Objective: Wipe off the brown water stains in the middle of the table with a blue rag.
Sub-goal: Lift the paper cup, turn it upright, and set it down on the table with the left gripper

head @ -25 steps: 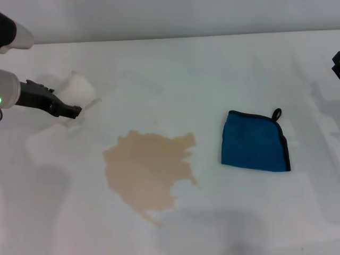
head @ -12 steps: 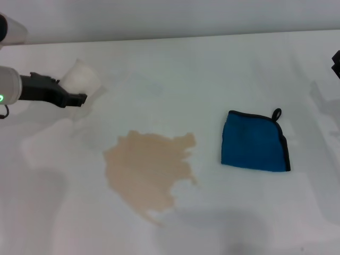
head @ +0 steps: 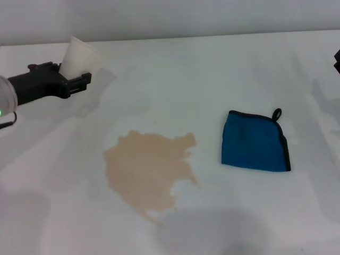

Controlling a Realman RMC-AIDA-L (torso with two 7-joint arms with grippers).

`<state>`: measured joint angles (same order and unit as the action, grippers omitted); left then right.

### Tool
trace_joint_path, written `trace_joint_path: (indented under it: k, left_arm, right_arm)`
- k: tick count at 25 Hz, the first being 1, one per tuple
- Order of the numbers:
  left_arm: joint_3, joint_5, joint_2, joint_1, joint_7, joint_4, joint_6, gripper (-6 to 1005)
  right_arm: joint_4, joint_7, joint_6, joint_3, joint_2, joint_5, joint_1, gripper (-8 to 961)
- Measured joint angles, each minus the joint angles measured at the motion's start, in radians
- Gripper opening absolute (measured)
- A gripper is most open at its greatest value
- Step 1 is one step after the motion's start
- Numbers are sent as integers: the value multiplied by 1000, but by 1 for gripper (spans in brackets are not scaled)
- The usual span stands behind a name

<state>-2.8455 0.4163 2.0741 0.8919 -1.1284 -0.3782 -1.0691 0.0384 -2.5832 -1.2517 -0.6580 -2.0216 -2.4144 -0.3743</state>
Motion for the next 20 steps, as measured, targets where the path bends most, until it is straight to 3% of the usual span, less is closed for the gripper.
trace_joint_path:
  k: [8,11,15,20]
  left_arm:
    - [1,310,2,-199,405,243,-7,642]
    - [1,356,3,-231,489,289,-3,640]
    - [2,490,7,-315,765,423,3,637]
    - [2,547,8,-362,899,485,13,638]
  right_arm:
    - [-23,0,8,0,3,0,-4,861]
    - [-29,0,9,0,5,0,-4,860]
    - [-38,0,17,0,5,0,-5,860]
    - [-39,0,23,0,5,0,-4,860]
